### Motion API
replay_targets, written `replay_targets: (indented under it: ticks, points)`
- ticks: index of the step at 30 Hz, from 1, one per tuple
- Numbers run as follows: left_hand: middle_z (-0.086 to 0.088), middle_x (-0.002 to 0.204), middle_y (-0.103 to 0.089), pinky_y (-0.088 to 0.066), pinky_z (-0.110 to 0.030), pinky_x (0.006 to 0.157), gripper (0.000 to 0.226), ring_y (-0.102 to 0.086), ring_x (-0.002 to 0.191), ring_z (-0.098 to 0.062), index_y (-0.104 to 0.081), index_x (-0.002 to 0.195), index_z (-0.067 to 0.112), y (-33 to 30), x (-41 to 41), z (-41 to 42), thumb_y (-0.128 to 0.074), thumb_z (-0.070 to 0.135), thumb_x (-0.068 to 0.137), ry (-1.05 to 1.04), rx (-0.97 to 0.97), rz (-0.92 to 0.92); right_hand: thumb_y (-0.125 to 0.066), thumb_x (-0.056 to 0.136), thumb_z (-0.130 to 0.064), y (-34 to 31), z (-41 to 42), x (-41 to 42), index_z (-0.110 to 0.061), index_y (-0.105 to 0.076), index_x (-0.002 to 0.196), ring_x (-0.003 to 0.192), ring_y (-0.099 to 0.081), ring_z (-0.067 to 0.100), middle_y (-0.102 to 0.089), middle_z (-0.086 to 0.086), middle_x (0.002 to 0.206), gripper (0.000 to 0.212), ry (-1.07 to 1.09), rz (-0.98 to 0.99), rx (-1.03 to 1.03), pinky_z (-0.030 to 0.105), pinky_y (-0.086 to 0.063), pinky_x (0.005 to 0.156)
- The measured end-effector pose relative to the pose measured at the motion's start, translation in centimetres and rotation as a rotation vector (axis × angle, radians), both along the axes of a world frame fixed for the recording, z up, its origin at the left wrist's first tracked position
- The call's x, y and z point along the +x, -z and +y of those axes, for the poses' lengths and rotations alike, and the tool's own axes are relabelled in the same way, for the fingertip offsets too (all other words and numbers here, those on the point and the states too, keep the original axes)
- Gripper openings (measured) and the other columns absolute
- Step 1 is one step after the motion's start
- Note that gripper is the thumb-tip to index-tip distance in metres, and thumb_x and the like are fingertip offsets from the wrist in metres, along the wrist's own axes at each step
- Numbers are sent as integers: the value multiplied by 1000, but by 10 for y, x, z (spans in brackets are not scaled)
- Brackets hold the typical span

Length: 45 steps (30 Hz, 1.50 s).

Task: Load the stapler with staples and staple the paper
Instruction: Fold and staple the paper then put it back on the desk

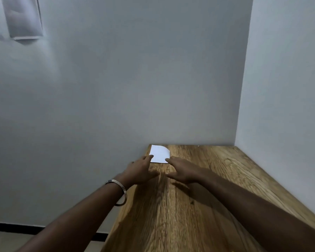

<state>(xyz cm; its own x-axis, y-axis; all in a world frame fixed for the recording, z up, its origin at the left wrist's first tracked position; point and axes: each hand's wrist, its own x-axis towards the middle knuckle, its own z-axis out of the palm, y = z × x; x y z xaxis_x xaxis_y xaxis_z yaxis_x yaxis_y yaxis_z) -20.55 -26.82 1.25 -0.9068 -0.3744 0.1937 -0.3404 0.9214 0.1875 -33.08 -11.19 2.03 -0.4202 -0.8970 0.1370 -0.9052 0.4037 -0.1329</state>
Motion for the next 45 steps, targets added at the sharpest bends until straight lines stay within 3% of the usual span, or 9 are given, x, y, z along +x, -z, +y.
replay_targets:
  ticks: [9, 14, 17, 21, 23, 28, 38, 41, 45]
  points:
    - [-9, 156, -35, -32, -50, 113, 64, -40, 138, -31, -31, 150, 14, 14, -53, -27, -39, 52, 99, -24, -1, -114, -46, 103, -42, 14, -35, -38, -9, -30, 154, 144, -37, 28, -35, 13, 159, 62, 25, -42, 60, 38, -33, 114]
    - [-9, 124, -59, -41, -46, 102, 41, -57, 109, -23, -56, 120, 13, 23, -62, -35, -33, 42, 103, 20, -9, -160, -41, 104, -40, 19, -43, -44, -8, -47, 140, 123, -55, 28, -56, 12, 138, 48, 11, -72, 77, 38, -45, 96]
    - [-8, 124, -58, -40, -46, 105, 41, -56, 110, -23, -58, 120, 13, 24, -59, -34, -32, 39, 104, 18, -11, -133, -40, 104, -38, 25, -42, -44, -11, -58, 111, 94, -59, 23, -63, 8, 106, 33, 10, -82, 69, 35, -43, 77]
    - [-13, 135, -52, -38, -46, 108, 44, -53, 119, -28, -50, 133, 10, 23, -50, -26, -31, 38, 103, 8, -11, -111, -43, 103, -32, 25, -33, -37, -16, -57, 94, 82, -55, 19, -62, 5, 94, 24, -11, -50, 34, 34, -42, 72]
    - [-15, 140, -49, -40, -45, 107, 48, -51, 124, -30, -43, 141, 9, 20, -43, -21, -33, 36, 103, 16, -9, -113, -43, 103, -30, 23, -26, -29, -13, -62, 98, 79, -53, 16, -61, 5, 92, 26, -24, -61, 32, 33, -39, 71]
    - [-12, 122, -56, -51, -40, 90, 38, -58, 102, -25, -56, 123, 7, 16, -18, -1, -37, 34, 103, 28, -44, -141, -44, 103, -26, 16, -2, -2, -14, -66, 97, 76, -51, 14, -55, -3, 80, 26, -33, -68, 59, 31, -36, 71]
    - [-8, 114, -55, -52, -40, 88, 38, -59, 95, -22, -65, 108, 9, 11, 63, 64, -36, 34, 104, 84, -84, -171, -44, 104, -22, 3, 64, 78, -5, -69, 115, 86, -63, 18, -72, 9, 104, 33, -40, -99, 70, 36, -49, 80]
    - [-9, 116, -55, -49, -42, 91, 35, -59, 98, -25, -66, 108, 9, 9, 90, 79, -38, 30, 103, 95, -59, -156, -44, 104, -20, -2, 83, 103, -5, -70, 98, 77, -56, 18, -63, 6, 85, 31, -76, -64, 95, 35, -42, 74]
    - [-8, 118, -55, -48, -43, 93, 34, -59, 103, -25, -67, 114, 10, 13, 123, 99, -40, 27, 102, 114, -48, -119, -43, 104, -20, -1, 105, 133, -1, -69, 98, 80, -60, 22, -71, 14, 96, 32, -93, -51, 98, 38, -46, 78]
